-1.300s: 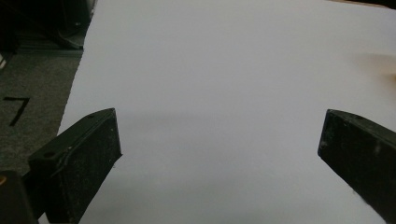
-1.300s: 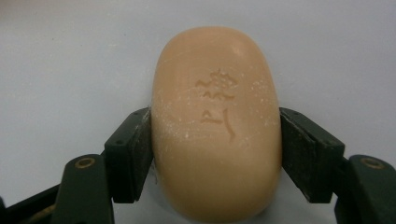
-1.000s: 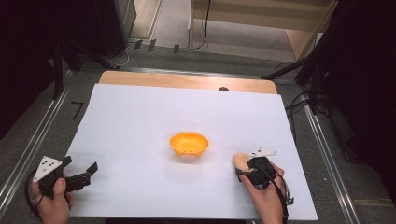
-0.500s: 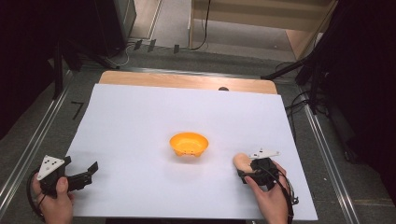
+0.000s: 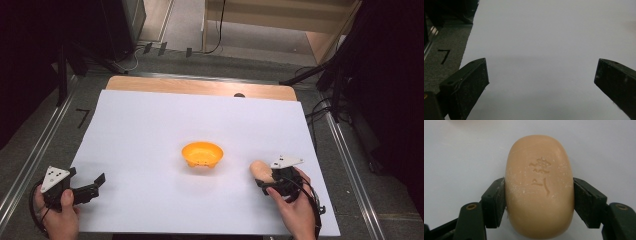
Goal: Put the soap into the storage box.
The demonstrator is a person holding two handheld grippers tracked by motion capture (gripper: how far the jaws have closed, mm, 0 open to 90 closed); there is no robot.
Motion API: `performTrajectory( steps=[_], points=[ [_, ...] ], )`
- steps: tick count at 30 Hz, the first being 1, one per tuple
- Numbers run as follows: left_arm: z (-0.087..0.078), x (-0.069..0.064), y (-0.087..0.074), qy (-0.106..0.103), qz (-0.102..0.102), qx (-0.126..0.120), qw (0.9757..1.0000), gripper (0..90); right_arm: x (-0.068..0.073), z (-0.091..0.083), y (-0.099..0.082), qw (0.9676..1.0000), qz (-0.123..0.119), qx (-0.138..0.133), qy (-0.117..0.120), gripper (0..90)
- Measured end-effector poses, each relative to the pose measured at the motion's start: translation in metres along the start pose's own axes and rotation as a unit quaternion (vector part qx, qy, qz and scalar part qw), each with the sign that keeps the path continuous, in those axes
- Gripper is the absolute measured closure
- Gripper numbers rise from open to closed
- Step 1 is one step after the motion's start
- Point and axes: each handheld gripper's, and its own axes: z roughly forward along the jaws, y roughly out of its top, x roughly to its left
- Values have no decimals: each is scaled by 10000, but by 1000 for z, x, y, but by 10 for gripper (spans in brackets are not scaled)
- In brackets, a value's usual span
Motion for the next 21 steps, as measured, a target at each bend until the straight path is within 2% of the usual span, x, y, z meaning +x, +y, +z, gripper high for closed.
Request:
performTrajectory(
  steps=[2,4,5,6,8,14,19,21],
  points=[
    [0,0,0,1,-28,-29,10000,0,0,0,6,9996,-209,-152,146,334],
    [-1,0,0,-2,-42,-32,10000,0,3,1,10,9989,-398,-185,171,334],
    [-1,0,0,-2,-42,-32,10000,0,3,1,10,9989,-398,-185,171,334],
    [0,0,0,-2,-33,-29,10000,0,6,3,16,9977,-639,-137,188,334],
    [0,0,0,-2,-20,-24,10000,0,7,3,18,9974,-676,-117,200,334],
    [0,0,0,-2,-4,-7,10000,0,10,6,31,9947,-913,-170,440,334],
    [0,0,0,-9,0,-9,10000,0,9,5,41,9942,-898,-149,564,334],
    [0,0,0,-9,3,-7,10000,0,9,4,46,9935,-968,-171,575,334]
  ],
)
